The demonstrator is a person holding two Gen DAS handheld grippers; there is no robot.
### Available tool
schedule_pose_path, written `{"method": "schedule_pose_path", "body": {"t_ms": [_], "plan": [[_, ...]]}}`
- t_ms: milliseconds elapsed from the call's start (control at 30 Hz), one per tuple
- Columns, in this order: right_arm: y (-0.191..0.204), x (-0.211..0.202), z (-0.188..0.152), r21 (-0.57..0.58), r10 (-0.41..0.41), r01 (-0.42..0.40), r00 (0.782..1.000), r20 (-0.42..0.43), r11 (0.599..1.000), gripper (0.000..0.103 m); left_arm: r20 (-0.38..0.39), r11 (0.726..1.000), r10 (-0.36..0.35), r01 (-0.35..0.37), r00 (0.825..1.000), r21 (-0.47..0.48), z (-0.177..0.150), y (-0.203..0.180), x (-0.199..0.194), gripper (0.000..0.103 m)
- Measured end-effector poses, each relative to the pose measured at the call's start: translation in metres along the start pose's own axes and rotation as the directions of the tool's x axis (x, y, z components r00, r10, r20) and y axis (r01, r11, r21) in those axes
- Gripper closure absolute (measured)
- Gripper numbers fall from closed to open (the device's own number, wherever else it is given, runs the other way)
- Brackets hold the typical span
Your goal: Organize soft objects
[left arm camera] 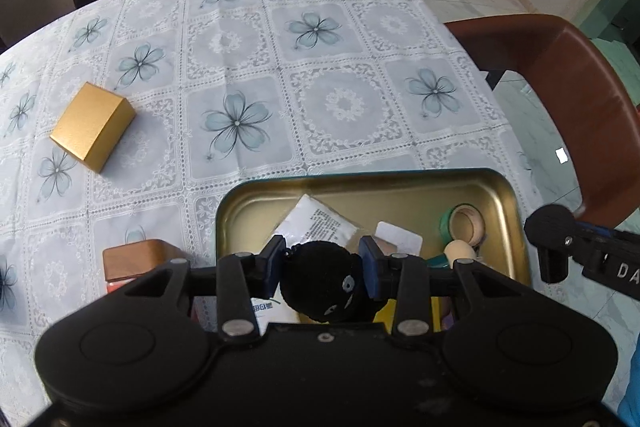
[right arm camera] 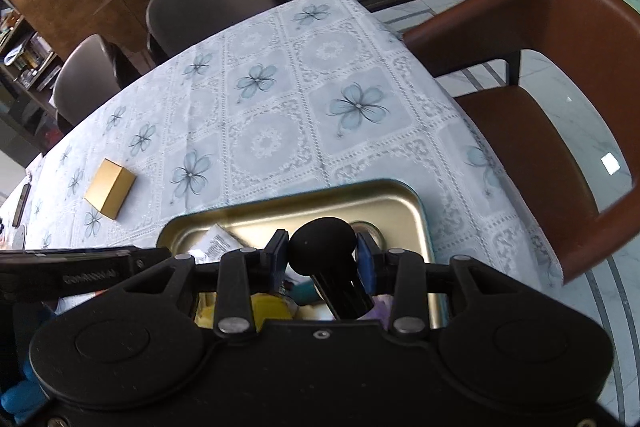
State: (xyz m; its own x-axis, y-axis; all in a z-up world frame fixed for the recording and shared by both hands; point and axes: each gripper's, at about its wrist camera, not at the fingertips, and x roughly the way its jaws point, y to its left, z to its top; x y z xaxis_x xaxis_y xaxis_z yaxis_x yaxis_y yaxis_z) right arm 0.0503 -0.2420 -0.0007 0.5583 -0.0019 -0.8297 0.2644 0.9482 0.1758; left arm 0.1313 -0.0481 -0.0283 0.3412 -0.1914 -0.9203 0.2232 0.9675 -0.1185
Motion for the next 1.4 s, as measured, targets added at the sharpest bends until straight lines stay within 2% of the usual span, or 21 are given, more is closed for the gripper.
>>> {"method": "schedule_pose_path", "body": {"t_ms": [67,133,200,400,533,633,800,1100,1400], "plan": [[0.007,0.004,0.005,-0.02,0.017,-0.017,1.0,0.006,1.0,0.064,-0.002,1.0,0.0,0.0,1.0,-0.012,0.0,0.002,0.003,0.055],[0.012,0.008,0.009,-0.035,0.033,-0.033,0.999,0.009,0.999,0.063,0.01,1.0,0.012,-0.011,1.0,-0.027,0.0,0.004,0.003,0.035],[0.017,0.01,0.012,-0.046,0.053,-0.052,0.998,0.025,0.998,0.059,0.025,0.999,0.022,-0.021,0.999,-0.038,-0.002,0.006,0.001,0.028],[0.022,0.012,0.014,-0.061,0.09,-0.088,0.995,0.03,0.994,0.056,0.018,0.995,0.073,-0.072,0.997,-0.063,-0.012,0.015,-0.004,0.026],[0.023,0.011,0.006,-0.081,0.056,-0.054,0.998,0.021,0.995,0.056,0.019,0.992,0.108,-0.106,0.994,-0.069,-0.023,0.016,-0.009,0.024],[0.02,0.008,-0.004,-0.087,0.027,-0.026,1.0,0.009,0.996,0.056,0.023,0.99,0.133,-0.131,0.991,-0.054,-0.032,0.012,-0.013,0.018],[0.014,0.003,-0.026,-0.09,-0.034,0.034,0.999,-0.005,0.995,0.056,0.039,0.985,0.172,-0.172,0.984,-0.014,-0.052,0.003,-0.018,0.016],[0.012,-0.013,-0.069,-0.07,-0.112,0.111,0.994,-0.008,0.991,0.056,0.058,0.984,0.175,-0.176,0.983,0.006,-0.08,-0.005,-0.025,0.014],[0.018,-0.022,-0.092,-0.048,-0.147,0.147,0.989,-0.014,0.988,0.056,0.067,0.984,0.18,-0.18,0.981,-0.005,-0.107,0.0,-0.033,0.011]]}}
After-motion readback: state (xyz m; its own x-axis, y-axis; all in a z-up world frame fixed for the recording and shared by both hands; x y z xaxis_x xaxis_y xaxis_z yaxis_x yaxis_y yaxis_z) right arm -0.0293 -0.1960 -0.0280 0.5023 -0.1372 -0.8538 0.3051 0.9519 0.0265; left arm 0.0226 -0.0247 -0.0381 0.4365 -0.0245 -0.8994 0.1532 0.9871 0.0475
